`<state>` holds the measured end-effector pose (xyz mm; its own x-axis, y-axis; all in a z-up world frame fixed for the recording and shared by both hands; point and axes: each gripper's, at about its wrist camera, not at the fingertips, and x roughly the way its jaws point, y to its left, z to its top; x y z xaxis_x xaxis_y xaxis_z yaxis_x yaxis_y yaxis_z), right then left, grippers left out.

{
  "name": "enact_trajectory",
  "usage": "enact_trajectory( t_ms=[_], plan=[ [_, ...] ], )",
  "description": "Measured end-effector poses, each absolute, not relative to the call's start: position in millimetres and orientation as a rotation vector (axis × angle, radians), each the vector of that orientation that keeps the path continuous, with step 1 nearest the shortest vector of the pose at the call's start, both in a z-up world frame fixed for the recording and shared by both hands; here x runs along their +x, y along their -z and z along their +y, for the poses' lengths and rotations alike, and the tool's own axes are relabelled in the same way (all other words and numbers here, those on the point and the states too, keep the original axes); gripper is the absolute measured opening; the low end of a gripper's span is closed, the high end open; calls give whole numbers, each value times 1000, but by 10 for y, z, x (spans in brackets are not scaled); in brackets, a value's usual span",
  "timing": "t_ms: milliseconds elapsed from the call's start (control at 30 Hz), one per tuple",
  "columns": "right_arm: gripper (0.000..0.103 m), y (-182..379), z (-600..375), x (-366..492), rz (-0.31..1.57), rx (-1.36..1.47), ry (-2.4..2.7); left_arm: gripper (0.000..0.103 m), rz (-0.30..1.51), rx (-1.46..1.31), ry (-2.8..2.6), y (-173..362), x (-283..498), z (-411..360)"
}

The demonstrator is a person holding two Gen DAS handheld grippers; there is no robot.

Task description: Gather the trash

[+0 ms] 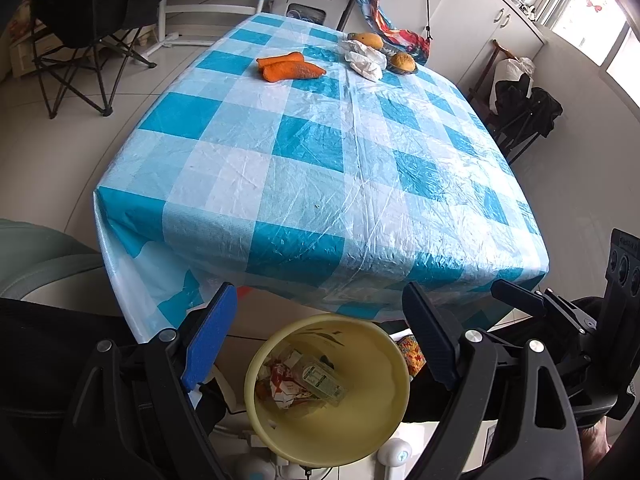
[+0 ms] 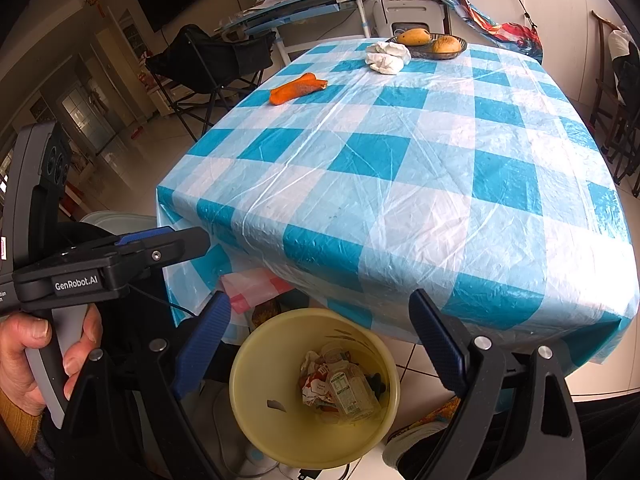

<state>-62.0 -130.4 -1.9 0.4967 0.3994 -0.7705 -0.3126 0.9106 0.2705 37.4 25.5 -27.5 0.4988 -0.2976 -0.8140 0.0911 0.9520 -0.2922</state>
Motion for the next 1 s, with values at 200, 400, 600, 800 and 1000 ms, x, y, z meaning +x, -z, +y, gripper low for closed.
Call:
enact_trajectory(
  t_ms=[200,400,600,800,1000],
  plan=[
    [87,15,-1304,-615,959,99,-432,81,999,-270,244,230,367,314],
    [87,34,-1297,-627,961,96,-433,82,1001,-284,252,226,373,318],
    [87,31,-1296,-623,961,96,-432,82,1000,-288,251,222,380,324],
    [87,29,-1296,-623,961,96,-432,82,1003,-283,253,226,383,321],
    [87,36,-1295,-625,959,97,-432,82,986,-307,250,199,376,369]
  ],
)
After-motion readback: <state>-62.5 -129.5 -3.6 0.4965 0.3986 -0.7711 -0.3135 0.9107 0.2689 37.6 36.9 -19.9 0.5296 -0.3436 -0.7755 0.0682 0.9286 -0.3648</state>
